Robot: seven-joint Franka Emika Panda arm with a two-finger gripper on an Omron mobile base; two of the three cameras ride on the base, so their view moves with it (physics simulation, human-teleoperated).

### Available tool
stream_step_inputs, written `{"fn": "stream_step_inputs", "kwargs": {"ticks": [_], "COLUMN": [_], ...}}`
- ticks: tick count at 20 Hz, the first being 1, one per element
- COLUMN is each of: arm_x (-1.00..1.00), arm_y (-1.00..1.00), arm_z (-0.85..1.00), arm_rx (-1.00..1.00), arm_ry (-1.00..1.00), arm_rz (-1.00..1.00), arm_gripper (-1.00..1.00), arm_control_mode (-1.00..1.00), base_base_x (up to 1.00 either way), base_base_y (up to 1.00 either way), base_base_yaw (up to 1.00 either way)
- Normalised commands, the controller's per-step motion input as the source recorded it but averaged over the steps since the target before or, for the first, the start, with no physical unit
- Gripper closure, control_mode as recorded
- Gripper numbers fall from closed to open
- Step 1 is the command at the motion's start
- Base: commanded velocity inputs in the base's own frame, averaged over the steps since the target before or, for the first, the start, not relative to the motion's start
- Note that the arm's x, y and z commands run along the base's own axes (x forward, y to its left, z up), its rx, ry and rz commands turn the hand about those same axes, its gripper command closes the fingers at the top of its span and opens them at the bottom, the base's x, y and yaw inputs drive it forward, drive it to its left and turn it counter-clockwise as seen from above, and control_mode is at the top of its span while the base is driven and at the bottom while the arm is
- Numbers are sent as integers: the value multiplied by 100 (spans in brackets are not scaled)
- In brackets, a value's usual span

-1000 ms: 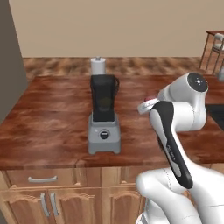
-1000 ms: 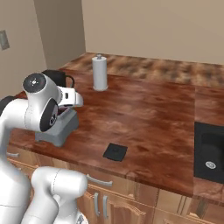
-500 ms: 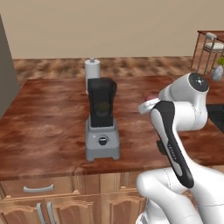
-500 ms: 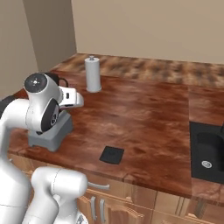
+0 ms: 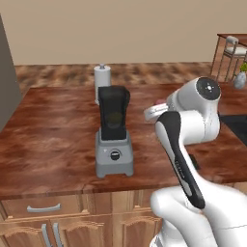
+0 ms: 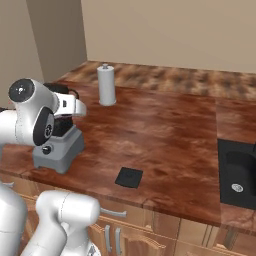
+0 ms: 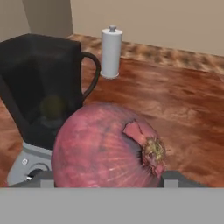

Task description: Grab the lemon and onion from the fridge, place them in the blender, close the lid, and turn on the blender to create a marinade.

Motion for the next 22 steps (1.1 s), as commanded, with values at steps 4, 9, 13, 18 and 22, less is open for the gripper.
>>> {"fn": "stream_step_inputs", "kwargs": {"ticks": [4, 9, 13, 18, 22], "arm_x": [-7, -11, -3, 0, 0], "arm_y": [0, 0, 7, 37, 62], "arm_z": [32, 41, 32, 16, 7], "arm_rx": [0, 0, 0, 0, -2], "arm_ry": [-5, -13, -17, -14, -1], "arm_rz": [0, 0, 1, 3, 4], "arm_gripper": [100, 100, 100, 100, 100], "arm_control_mode": [-100, -100, -100, -100, -100], "base_base_x": [0, 0, 0, 0, 0], "base_base_y": [0, 0, 0, 0, 0], "base_base_yaw": [0, 0, 0, 0, 0]}}
